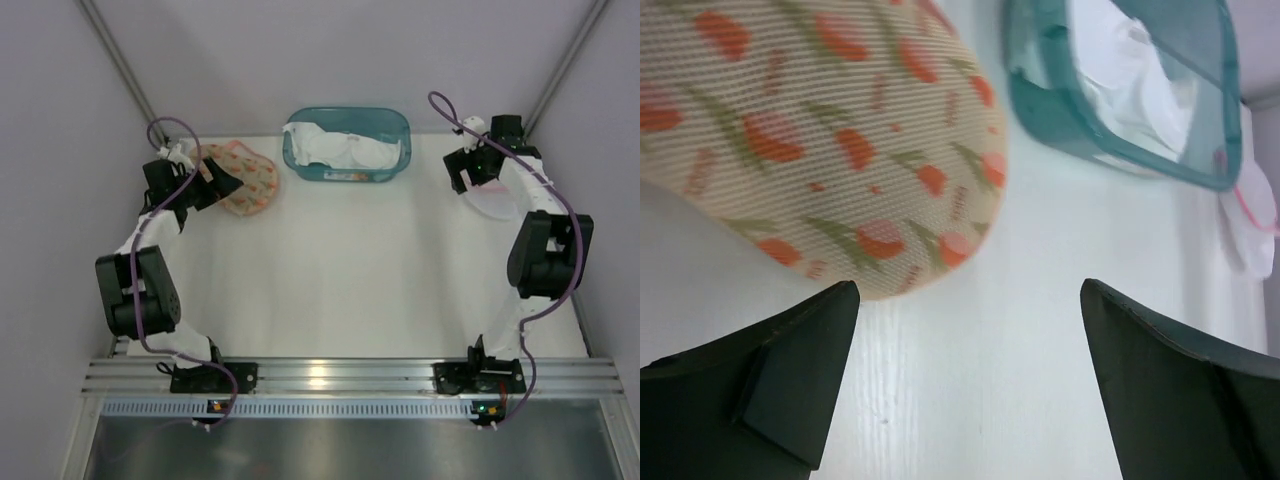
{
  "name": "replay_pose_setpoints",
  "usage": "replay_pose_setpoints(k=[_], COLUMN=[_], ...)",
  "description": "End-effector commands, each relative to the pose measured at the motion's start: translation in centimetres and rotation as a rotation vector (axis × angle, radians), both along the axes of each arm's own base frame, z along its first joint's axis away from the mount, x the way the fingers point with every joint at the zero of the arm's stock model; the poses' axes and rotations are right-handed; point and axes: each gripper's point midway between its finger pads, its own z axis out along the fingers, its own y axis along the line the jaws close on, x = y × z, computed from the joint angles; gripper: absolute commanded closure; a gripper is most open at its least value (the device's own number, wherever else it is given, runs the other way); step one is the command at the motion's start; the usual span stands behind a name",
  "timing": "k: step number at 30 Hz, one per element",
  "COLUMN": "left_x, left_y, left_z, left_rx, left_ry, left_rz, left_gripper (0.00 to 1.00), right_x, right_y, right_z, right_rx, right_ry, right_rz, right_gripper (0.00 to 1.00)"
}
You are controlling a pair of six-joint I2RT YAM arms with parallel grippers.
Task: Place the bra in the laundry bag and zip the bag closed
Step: Move the laundry bag to the corner of the board, then move the laundry bag to the center of the board, then open the laundry bag at the center of the board.
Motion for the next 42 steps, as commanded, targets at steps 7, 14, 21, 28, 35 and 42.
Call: replay_pose_setpoints(k=[7, 14, 21, 28, 35, 42], left_x=[-7.5, -8.6, -10.4, -12.7, -15.2, -17.5], left_y=[-2.6, -0.3, -2.2, -3.3, -5.2, -7.9], left_z=[7.4, 11.2, 12.5, 12.3, 10.9, 9.0], left_rx=[0.29, 0.401, 0.418, 0.409, 0.365, 0.428], left_ry=[-0.229, -0.283, -0.309, -0.339, -0.342, -0.35], left_rz=[-0.259, -0.087, -0.245, -0.273, -0.349, -0.487], left_gripper=[0.02, 0.02, 0.04, 0.03, 0.05, 0.06], right_x=[6.2, 6.0, 2.4, -4.2, -8.4, -10.1], right_y=[-7.1, -8.7, -7.0, 0.4, 10.6, 16.7], right_z=[-2.5, -6.0, -8.2, -5.9, -2.3, 0.9], right_rx=[-0.386, -0.502, -0.358, 0.007, 0.508, 0.905], right_ry=[0.035, 0.146, 0.25, 0.294, 0.328, 0.497], right_rz=[0.124, 0.195, 0.125, -0.002, -0.136, -0.144], right_gripper=[0.01, 0.19, 0.81, 1.0, 1.0, 1.0])
